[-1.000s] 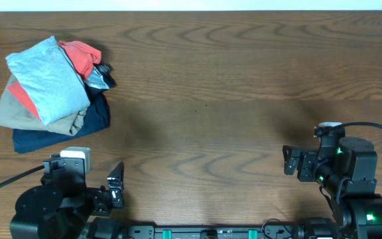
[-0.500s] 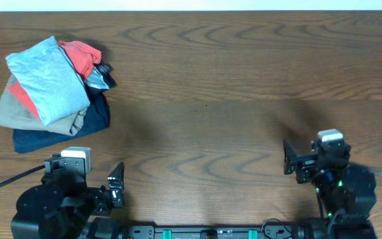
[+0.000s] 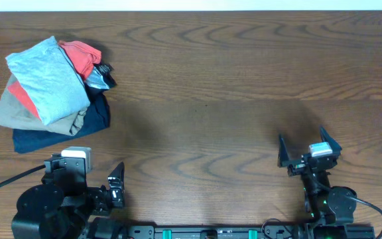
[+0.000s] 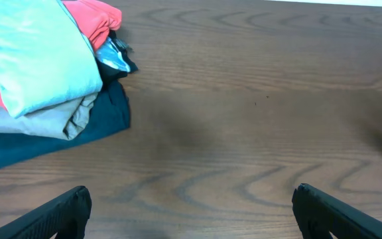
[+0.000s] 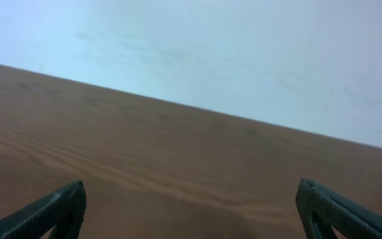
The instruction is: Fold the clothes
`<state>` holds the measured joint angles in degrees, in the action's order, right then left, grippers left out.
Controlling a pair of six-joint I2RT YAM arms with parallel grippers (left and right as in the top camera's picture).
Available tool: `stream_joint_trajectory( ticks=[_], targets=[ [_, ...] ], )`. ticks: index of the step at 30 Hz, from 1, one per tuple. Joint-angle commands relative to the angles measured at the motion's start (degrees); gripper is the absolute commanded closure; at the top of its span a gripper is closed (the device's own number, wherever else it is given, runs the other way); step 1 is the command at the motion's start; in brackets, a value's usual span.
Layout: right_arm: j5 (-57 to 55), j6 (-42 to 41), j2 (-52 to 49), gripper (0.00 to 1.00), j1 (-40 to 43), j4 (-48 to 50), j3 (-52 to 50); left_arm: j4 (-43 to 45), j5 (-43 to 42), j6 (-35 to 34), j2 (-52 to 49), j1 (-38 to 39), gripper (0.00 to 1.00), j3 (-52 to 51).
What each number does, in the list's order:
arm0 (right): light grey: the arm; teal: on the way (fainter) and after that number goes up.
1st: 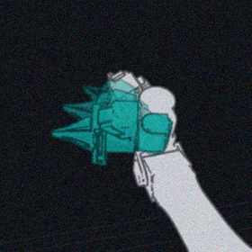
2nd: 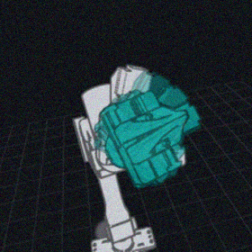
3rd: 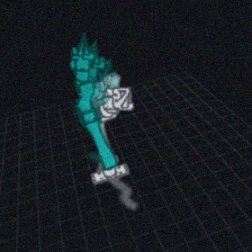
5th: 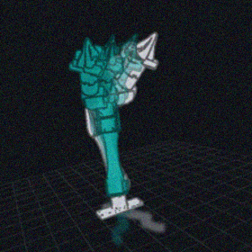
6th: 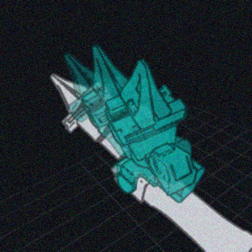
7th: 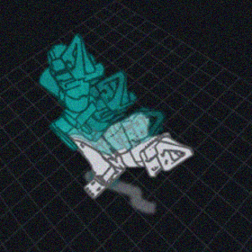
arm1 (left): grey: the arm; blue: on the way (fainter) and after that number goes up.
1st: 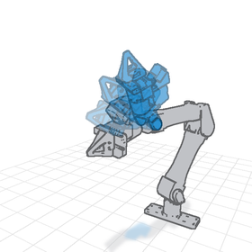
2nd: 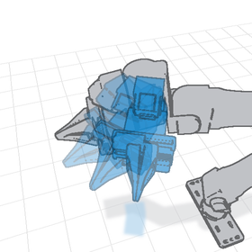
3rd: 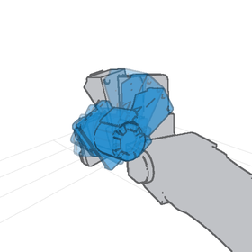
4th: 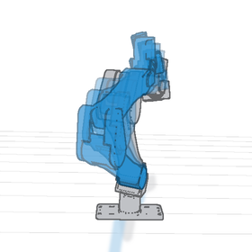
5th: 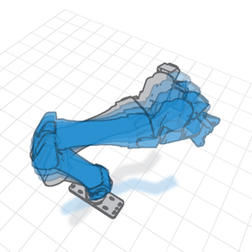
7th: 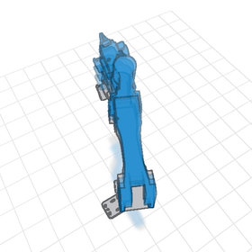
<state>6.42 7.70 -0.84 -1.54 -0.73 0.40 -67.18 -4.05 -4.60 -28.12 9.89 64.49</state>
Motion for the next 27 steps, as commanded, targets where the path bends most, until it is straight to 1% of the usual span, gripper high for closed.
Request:
stream_joint_trajectory(
  ticks=[1, 2, 6, 27],
  targets=[
    [-4.7, 0.7, 0.6, 0.01, 0.5, -2.4, -0.1, -0.1, 0.7, 0.5, 0.2, 0.3, 0.02, -0.3],
    [-4.6, 0.4, 0.6, 0.01, 0.5, -4.0, -0.1, -0.1, 0.7, 0.5, 0.2, 0.3, 0.02, -0.2],
    [-4.5, -2.8, 0.6, 0.01, 0.5, -3.5, -0.1, -0.1, 0.7, 0.5, 0.2, 0.3, 0.02, -0.2],
    [-4.5, -2.8, 0.5, 0.01, 0.5, -3.4, -0.1, -0.1, 0.7, 0.5, 0.2, 0.3, 0.02, -0.3]
  ],
)
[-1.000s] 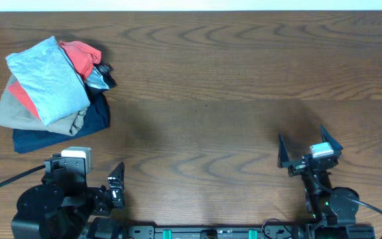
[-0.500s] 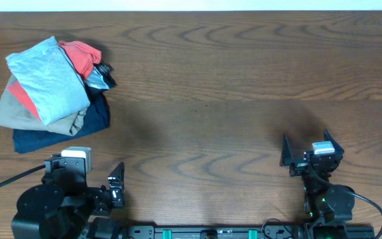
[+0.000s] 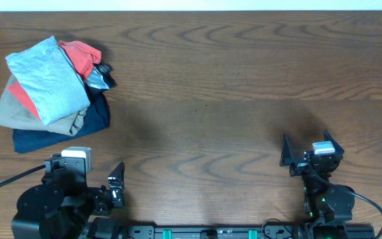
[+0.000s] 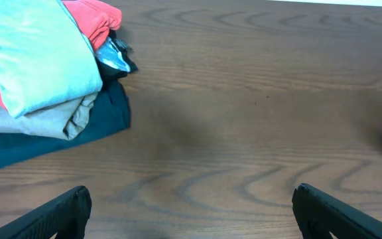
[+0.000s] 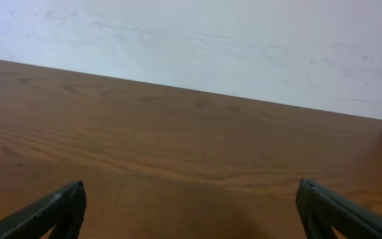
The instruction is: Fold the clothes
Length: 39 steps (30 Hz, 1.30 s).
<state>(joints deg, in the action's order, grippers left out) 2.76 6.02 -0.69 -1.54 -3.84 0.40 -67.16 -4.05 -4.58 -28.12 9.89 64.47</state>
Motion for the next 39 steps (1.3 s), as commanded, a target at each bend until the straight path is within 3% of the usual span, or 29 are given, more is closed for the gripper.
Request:
stream_joint_trajectory(
  ticks=[1, 14, 20, 29, 33, 39],
  targets=[
    [-0.9, -1.1, 0.4, 0.01, 0.5, -0.3, -0.1, -0.1, 0.7, 0.5, 0.2, 0.3, 0.02, -0.2],
    [-0.9, -1.1, 0.4, 0.01, 0.5, -0.3, -0.1, -0.8, 1.9, 1.7, 1.3, -1.0, 0.02, -0.4],
    [-0.9, -1.1, 0.4, 0.01, 0.5, -0.3, -0.1, 1.7, 5.0, 2.2, 7.2, -3.8, 0.02, -7.5],
    [-0.9, -1.1, 0.4, 0.01, 0.5, -0.3, -0.1, 20.5, 5.0, 1.0, 22.9, -5.7, 0.02, -33.4],
    [-0.9, -1.1, 0.4, 0.01, 0.5, -0.3, -0.1, 32.4, 5.0, 0.2, 28.1, -6.1, 0.02, -43.7],
    [-0.9, -1.1, 0.4, 0.01, 0.5, -0.3, -0.1, 55.5, 5.0, 1.0, 28.0, -6.1, 0.02, -55.5]
  ],
)
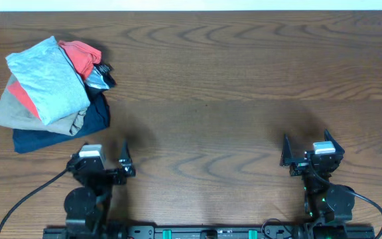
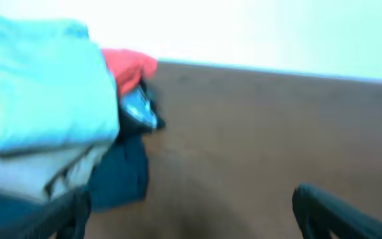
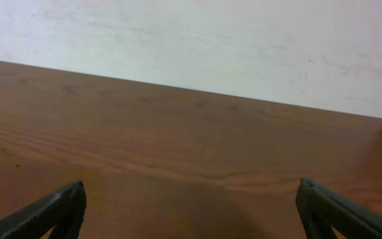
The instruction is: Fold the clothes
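Observation:
A stack of folded clothes [image 1: 50, 85] lies at the table's far left: light blue on top, with red, tan and navy pieces beneath. The left wrist view shows the same stack [image 2: 45, 126], blurred, ahead and to the left. My left gripper [image 1: 101, 167] stands open near the front edge, a little below the stack, with nothing between its fingers [image 2: 337, 209]. At the front right my right gripper [image 1: 308, 151] is open too, empty, over bare wood [image 3: 191, 199].
The wooden table [image 1: 231, 86] stretches from the stack to the right side. A pale wall [image 3: 197, 46] rises beyond the table's far edge. A black cable [image 1: 25, 199] runs from the left arm's base toward the left.
My left arm has folded down to a low pose, its gripper now slightly right of where it was and facing the clothes from low down. The right arm and the stack have not moved.
Both grippers were open near the front edge, the clothes stacked at the far left. The right gripper then tilted down a little, bringing more table into its view. Now the left arm also sits low. The stack is unchanged.

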`<state>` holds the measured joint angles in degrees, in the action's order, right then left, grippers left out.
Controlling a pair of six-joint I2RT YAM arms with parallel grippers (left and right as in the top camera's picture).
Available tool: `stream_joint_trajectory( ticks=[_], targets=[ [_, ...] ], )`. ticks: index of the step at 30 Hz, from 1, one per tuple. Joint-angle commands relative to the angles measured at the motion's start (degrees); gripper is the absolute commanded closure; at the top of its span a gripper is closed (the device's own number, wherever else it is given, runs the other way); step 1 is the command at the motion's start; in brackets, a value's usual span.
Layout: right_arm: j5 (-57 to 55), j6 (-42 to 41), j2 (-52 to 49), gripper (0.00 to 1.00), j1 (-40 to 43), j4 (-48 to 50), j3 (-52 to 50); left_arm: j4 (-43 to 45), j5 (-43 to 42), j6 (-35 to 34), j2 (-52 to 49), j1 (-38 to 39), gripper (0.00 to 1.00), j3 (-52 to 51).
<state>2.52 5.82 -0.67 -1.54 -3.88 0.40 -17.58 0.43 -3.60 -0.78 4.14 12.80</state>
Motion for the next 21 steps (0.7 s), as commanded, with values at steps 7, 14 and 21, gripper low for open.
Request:
stream_joint_trajectory(
  ticks=[7, 14, 21],
  targets=[
    [-0.6, -0.9, 0.4, 0.01, 0.5, -0.3, -0.1, 18.2, 0.1, 0.0, 0.7, -0.4, 0.02, -12.5],
    [-0.6, -0.9, 0.4, 0.01, 0.5, -0.3, -0.1, 13.5, 0.1, -0.1, 0.7, -0.4, 0.02, -12.6],
    [-0.6, -0.9, 0.4, 0.01, 0.5, -0.3, -0.1, 13.5, 0.1, -0.1, 0.5, -0.4, 0.02, -12.6]
  ],
)
